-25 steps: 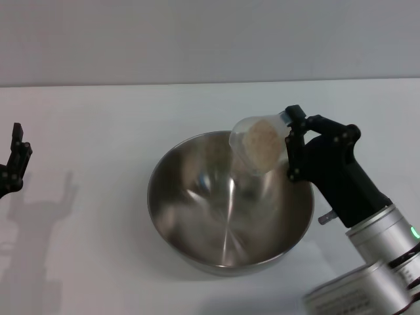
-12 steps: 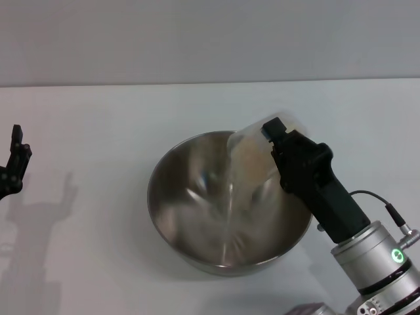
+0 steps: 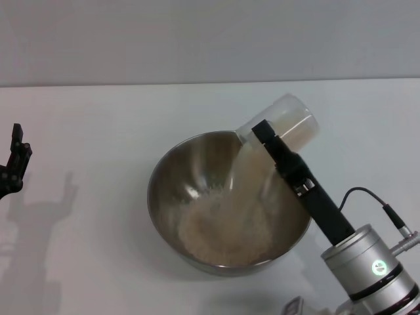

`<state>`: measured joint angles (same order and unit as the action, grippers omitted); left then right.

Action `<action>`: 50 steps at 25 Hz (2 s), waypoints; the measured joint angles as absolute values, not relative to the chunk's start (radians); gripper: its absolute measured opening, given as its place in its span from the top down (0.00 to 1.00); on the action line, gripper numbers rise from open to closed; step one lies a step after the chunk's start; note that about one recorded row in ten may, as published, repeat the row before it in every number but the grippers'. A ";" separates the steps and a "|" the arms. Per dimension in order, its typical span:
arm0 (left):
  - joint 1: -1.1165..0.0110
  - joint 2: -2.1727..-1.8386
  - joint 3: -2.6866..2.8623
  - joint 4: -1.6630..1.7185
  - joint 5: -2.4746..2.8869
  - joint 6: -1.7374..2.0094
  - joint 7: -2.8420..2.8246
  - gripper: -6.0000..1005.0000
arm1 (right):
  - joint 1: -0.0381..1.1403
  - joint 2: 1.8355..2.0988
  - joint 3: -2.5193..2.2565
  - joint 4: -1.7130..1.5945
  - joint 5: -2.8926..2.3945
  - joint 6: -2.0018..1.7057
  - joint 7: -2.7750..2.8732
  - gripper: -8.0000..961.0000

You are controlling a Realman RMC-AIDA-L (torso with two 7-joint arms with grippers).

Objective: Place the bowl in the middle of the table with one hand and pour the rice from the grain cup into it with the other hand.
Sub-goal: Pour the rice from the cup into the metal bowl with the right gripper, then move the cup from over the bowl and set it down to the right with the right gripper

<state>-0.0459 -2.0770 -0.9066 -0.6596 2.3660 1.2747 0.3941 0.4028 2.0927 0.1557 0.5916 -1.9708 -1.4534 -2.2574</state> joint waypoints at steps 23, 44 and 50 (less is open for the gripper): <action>-0.048 -2.077 -0.907 -0.667 2.365 1.276 0.394 0.19 | 0.425 2.091 0.116 0.588 -2.036 -1.393 -2.670 0.99; -0.047 -2.077 -0.904 -0.671 2.365 1.279 0.394 0.19 | 0.333 2.089 0.271 0.739 -2.030 -1.519 -1.867 0.98; -0.046 -2.077 -0.901 -0.671 2.365 1.282 0.394 0.19 | 0.279 2.084 0.354 0.746 -2.027 -1.568 -1.357 0.99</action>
